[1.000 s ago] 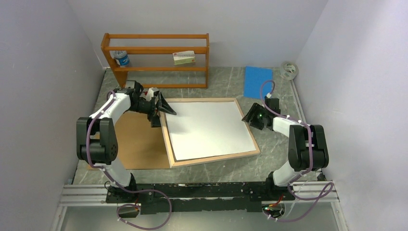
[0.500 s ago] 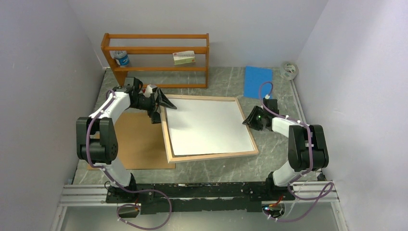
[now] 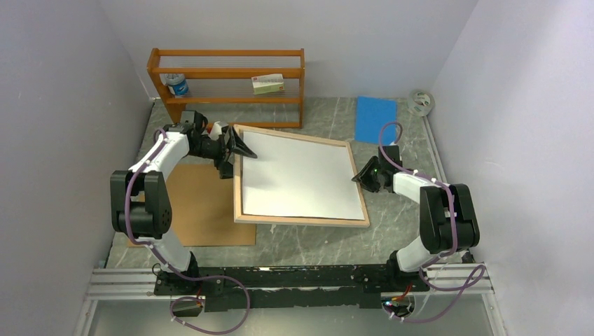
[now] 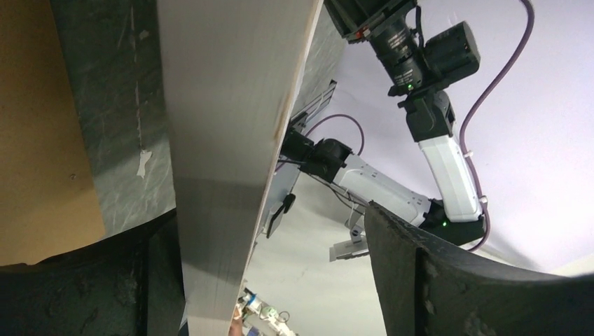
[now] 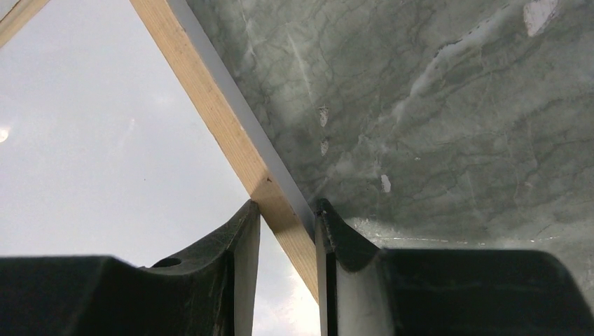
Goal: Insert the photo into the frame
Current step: Adjust the photo frame at the center of the board.
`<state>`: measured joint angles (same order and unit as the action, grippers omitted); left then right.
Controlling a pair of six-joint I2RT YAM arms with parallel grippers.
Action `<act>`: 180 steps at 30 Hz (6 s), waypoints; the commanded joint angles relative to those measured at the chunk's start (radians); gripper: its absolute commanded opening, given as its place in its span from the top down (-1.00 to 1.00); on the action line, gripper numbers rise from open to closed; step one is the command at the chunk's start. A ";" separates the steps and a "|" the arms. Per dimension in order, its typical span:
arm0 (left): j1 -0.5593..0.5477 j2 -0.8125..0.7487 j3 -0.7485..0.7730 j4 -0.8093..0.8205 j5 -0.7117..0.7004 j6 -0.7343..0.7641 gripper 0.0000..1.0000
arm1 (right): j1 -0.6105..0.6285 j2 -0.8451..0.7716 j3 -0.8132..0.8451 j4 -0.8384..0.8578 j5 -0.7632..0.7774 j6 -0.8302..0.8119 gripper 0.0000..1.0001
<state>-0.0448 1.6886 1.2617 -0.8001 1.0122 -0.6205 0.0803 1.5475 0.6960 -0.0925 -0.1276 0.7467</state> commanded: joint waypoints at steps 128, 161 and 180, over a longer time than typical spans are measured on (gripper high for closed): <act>0.042 -0.060 -0.171 -0.136 -0.911 0.166 -0.88 | -0.032 -0.276 0.019 -0.422 -0.099 0.096 -0.59; -0.155 0.377 0.125 0.635 -0.614 0.487 -0.87 | 0.635 0.020 0.071 -0.273 -0.255 -0.181 -0.65; -0.170 0.367 0.128 0.492 -0.582 0.449 -0.78 | 0.630 -0.167 -0.027 -0.172 -0.320 -0.178 -0.55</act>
<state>-0.1982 2.0396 1.3693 -0.1978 0.4370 -0.1776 0.7136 1.4487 0.7395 -0.3111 -0.4793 0.6483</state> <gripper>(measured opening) 0.893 0.819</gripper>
